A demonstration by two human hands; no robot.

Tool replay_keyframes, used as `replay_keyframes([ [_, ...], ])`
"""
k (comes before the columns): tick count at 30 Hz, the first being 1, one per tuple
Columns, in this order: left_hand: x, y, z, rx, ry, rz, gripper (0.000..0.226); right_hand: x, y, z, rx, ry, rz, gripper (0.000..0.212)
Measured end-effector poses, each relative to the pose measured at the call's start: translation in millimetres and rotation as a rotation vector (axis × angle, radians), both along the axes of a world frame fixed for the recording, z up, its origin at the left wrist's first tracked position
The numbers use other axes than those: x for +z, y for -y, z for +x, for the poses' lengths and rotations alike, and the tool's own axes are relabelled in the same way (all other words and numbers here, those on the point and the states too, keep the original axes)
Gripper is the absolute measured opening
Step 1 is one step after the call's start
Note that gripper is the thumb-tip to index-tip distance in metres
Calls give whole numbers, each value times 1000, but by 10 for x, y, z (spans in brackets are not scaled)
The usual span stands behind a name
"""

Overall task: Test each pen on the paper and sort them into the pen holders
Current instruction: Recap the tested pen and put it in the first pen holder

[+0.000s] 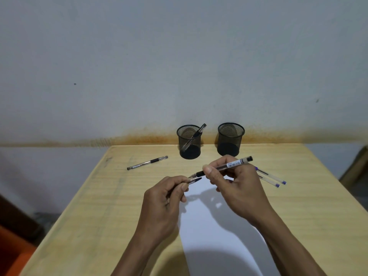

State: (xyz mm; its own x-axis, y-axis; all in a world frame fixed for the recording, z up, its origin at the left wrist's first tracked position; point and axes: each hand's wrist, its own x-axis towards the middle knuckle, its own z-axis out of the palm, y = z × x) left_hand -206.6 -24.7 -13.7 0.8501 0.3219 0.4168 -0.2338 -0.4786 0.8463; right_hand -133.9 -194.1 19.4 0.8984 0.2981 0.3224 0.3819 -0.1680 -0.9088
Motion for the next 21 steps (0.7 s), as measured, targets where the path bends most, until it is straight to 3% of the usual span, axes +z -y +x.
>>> replay_keyframes([
  [4, -15, -13, 21, 23, -21, -39, 22, 44, 66, 22, -44, -4, 96, 10],
  [11, 24, -25, 25, -18, -11, 48, 21, 13, -4, -5, 7, 1, 12, 14],
  [18, 78, 11, 30, 0, 32, 96, 18, -54, -54, -22, -3, -16, 94, 16],
  [21, 92, 4, 42, 9, -6, 135, 19, -60, -43, 10, 6, -129, 92, 15],
])
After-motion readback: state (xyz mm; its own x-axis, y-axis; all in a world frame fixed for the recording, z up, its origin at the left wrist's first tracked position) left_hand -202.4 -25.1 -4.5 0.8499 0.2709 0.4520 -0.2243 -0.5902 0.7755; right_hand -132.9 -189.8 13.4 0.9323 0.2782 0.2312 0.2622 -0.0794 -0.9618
